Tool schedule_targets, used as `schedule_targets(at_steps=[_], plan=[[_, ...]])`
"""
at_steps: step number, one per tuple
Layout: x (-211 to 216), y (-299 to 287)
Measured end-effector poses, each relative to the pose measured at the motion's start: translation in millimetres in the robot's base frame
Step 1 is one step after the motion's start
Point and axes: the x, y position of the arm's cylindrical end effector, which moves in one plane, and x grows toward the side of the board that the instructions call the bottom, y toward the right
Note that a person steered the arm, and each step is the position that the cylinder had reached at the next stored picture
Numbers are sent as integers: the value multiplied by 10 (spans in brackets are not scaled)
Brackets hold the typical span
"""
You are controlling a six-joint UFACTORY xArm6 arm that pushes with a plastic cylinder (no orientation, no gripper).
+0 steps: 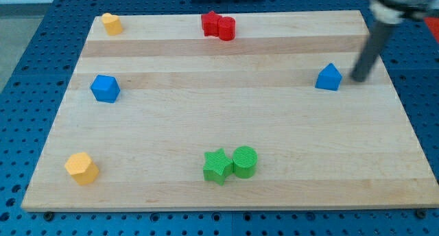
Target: Place the blue cube left to the blue triangle
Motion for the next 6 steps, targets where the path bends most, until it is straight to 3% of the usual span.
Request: schedule_targets(at_steps=[1, 2, 3, 4, 6], plan=[[1, -1300], [56, -1913], [-14, -1835], [-168, -2562], [-192, -4858]])
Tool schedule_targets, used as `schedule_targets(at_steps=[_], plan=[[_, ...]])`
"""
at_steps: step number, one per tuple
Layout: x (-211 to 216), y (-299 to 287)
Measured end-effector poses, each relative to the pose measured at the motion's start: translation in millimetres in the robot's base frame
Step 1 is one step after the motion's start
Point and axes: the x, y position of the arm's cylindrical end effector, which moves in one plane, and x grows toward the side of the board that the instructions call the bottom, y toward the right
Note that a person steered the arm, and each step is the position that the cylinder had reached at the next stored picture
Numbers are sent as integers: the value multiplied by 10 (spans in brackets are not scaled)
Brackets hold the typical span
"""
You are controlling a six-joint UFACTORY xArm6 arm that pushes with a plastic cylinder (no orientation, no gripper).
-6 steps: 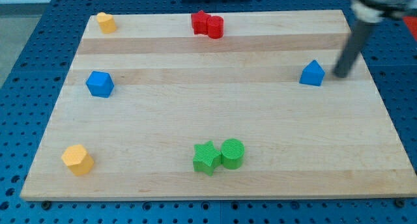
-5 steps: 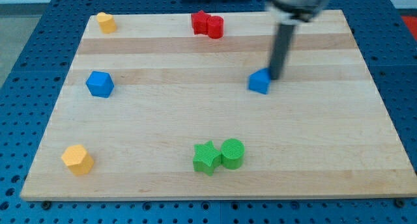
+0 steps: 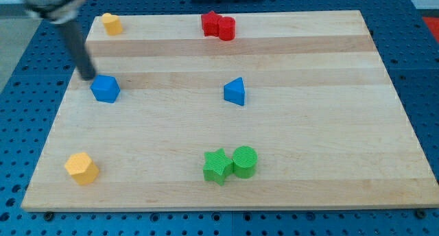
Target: Place the blue cube left to the blue triangle
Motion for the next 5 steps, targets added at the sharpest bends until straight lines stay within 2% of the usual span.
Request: schedule_targets(at_steps=[1, 2, 3, 4, 5], plan=[[112, -43], [305, 500], [370, 1282], [370, 1308], [436, 399]])
